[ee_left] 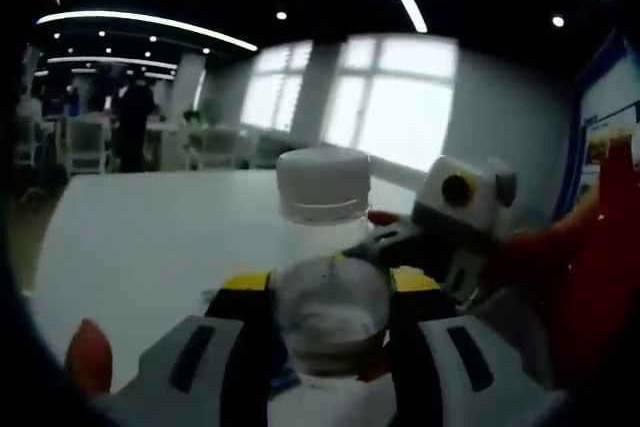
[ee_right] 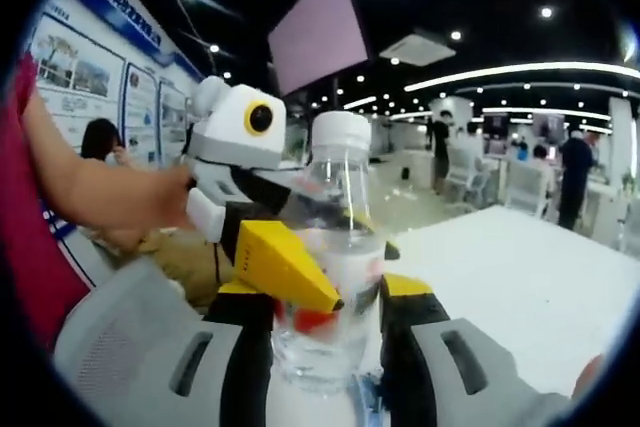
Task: Arrange the tabletop items into an orderly group along one side of the table until the central work area is clear of visible clutter.
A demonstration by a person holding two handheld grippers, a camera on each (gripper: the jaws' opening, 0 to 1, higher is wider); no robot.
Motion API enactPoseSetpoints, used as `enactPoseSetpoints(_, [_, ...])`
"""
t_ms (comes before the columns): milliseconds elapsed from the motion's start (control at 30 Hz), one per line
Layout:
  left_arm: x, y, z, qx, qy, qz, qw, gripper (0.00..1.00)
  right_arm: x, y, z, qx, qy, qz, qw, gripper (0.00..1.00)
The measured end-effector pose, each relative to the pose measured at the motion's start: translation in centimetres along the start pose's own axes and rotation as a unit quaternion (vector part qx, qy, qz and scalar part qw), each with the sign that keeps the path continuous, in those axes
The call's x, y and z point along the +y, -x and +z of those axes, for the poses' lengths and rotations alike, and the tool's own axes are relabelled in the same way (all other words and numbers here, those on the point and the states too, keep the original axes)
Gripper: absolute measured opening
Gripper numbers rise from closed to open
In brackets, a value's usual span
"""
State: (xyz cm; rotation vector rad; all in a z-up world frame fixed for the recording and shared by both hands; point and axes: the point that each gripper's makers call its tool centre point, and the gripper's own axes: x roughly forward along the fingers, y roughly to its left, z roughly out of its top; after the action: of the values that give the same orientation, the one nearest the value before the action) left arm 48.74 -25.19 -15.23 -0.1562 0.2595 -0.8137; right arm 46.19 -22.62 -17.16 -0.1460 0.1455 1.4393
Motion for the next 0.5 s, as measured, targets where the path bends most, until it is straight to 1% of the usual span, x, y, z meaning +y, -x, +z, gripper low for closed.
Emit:
enactPoseSetpoints(67, [-0.3, 0.2, 0.2, 0.0, 0.0, -0.012, 0.9999, 0.4, 0.5, 0.2, 0.1, 0.002, -0.014, 0.019, 0.9997, 0.4])
enactPoseSetpoints(167, [-0.7, 0.5, 0.2, 0.003, -0.002, -0.026, 0.9997, 0.4, 1.0, 0.6, 0.0, 0.017, -0.04, 0.047, 0.998, 0.39])
enactPoseSetpoints(200, [-0.7, 0.5, 0.2, 0.003, -0.003, -0.026, 0.9996, 0.4, 1.1, 0.9, -0.2, 0.026, -0.056, 0.055, 0.9966, 0.39])
enactPoseSetpoints(267, [-0.7, 0.8, 0.1, 0.006, -0.005, -0.032, 0.9995, 0.4, 1.1, 1.0, -0.3, 0.028, -0.067, 0.068, 0.995, 0.38])
enactPoseSetpoints(300, [-0.7, 1.0, 0.1, 0.004, 0.001, -0.036, 0.9993, 0.4, 0.9, 1.0, -0.3, 0.026, -0.073, 0.069, 0.9946, 0.39])
enactPoseSetpoints(333, [-0.8, 1.0, 0.3, 0.0, 0.006, -0.04, 0.9992, 0.4, 0.7, 1.0, -0.3, 0.026, -0.07, 0.069, 0.9948, 0.42])
enactPoseSetpoints(367, [-0.9, 1.2, 0.5, -0.005, 0.012, -0.048, 0.9988, 0.4, 0.9, 1.0, -0.3, 0.023, -0.069, 0.078, 0.9943, 0.45])
enactPoseSetpoints(433, [-1.3, 1.4, 0.9, -0.013, 0.015, -0.06, 0.998, 0.4, 1.7, 0.9, 0.0, 0.018, -0.079, 0.109, 0.9908, 0.53])
enactPoseSetpoints(500, [-1.8, 1.7, 1.5, -0.02, 0.013, -0.078, 0.9967, 0.4, 2.5, 0.9, 0.2, 0.016, -0.09, 0.143, 0.9855, 0.55])
